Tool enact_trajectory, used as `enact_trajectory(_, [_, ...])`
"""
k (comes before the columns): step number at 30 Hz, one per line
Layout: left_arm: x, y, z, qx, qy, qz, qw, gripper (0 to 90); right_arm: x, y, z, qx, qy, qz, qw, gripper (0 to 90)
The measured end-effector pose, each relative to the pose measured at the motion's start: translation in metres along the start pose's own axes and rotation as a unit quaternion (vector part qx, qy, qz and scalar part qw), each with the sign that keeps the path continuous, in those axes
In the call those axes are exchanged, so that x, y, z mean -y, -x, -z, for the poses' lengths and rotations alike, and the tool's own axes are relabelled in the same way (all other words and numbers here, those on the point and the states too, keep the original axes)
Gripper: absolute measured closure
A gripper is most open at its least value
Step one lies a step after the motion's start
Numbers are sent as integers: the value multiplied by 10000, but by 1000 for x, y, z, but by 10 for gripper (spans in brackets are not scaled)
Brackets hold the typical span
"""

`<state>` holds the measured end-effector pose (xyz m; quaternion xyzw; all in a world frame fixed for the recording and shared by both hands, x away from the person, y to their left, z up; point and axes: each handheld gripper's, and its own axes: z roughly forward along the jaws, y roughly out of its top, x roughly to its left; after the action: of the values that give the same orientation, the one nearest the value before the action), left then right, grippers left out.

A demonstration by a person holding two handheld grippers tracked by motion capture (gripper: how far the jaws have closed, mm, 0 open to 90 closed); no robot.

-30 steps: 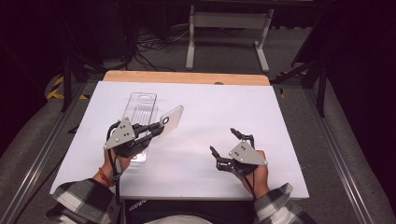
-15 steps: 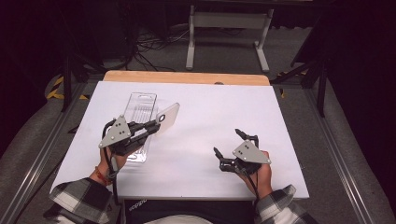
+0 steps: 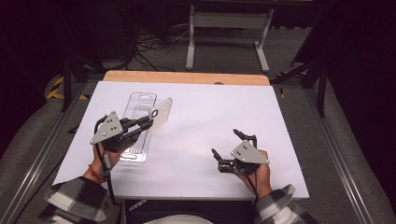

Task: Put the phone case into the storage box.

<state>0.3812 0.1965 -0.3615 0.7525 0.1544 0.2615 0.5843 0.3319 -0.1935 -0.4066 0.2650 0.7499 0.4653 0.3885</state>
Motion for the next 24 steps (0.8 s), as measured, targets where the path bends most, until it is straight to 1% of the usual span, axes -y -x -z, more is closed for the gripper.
enact_trajectory(2, [1, -3, 2, -43, 9, 36, 10000, 815, 0, 0, -1, -46, -13, 8, 10000, 68])
enact_trajectory(6, [1, -6, 4, -83, 24, 57, 9999, 815, 0, -2, -1, -35, -39, 47, 10000, 60])
enact_trajectory(7, [1, -7, 5, -109, 35, 43, 9999, 815, 1, -1, -1, -33, -20, 20, 10000, 59])
enact_trajectory(8, [2, -8, 6, -118, 46, 78, 9999, 815, 1, -1, -1, -33, -20, 20, 10000, 59])
enact_trajectory(10, [2, -12, 8, -141, 33, 77, 9999, 814, 1, -1, -1, -32, -22, 12, 10000, 59])
enact_trajectory(12, [3, -14, 9, -186, 70, 100, 9998, 814, 1, -1, -2, -45, -18, -5, 10000, 58])
enact_trajectory(14, [3, -18, 12, -203, 39, 91, 9997, 815, 1, 0, -2, -57, -37, 1, 10000, 58])
enact_trajectory(15, [4, -19, 13, -208, 73, 167, 9996, 815, 2, 0, -3, -60, -39, -5, 10000, 58])
enact_trajectory(16, [5, -21, 14, -238, 71, 157, 9996, 815, 2, -1, -3, -67, -58, -7, 10000, 58])
enact_trajectory(18, [6, -24, 15, -248, 58, 164, 9995, 815, 2, 0, -4, -85, -71, 2, 9999, 58])
enact_trajectory(19, [6, -25, 16, -244, 58, 206, 9995, 815, 2, 0, -4, -95, -90, 11, 9999, 58])
enact_trajectory(20, [7, -28, 17, -224, 24, 170, 9996, 815, 3, -1, -4, -101, -82, 13, 9999, 58])
enact_trajectory(21, [8, -29, 17, -234, 31, 181, 9996, 815, 3, -1, -4, -96, -85, 21, 9999, 58])
enact_trajectory(24, [9, -32, 18, -183, 16, 212, 9996, 815, 3, -1, -5, -113, -92, 37, 9999, 59])
